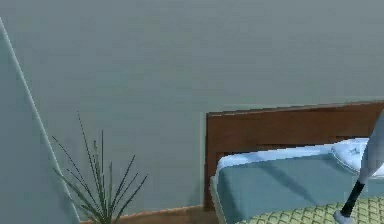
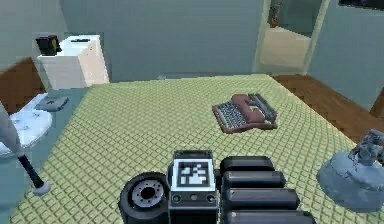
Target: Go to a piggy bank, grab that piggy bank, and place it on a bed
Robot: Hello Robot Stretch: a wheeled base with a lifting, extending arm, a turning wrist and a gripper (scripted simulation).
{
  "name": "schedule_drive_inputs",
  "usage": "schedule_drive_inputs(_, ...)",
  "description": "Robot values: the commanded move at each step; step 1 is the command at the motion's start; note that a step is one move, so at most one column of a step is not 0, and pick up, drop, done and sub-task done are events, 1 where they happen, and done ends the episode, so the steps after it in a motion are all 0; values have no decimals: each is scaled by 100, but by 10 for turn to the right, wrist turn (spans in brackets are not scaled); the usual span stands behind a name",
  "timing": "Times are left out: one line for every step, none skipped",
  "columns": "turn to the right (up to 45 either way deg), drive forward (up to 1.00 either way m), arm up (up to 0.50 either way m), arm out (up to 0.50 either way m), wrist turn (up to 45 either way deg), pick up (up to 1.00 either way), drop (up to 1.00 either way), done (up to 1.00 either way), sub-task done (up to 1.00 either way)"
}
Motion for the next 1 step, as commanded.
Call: schedule_drive_inputs(450, 0, 0, 0, 0, 0, 0, 0, 0)
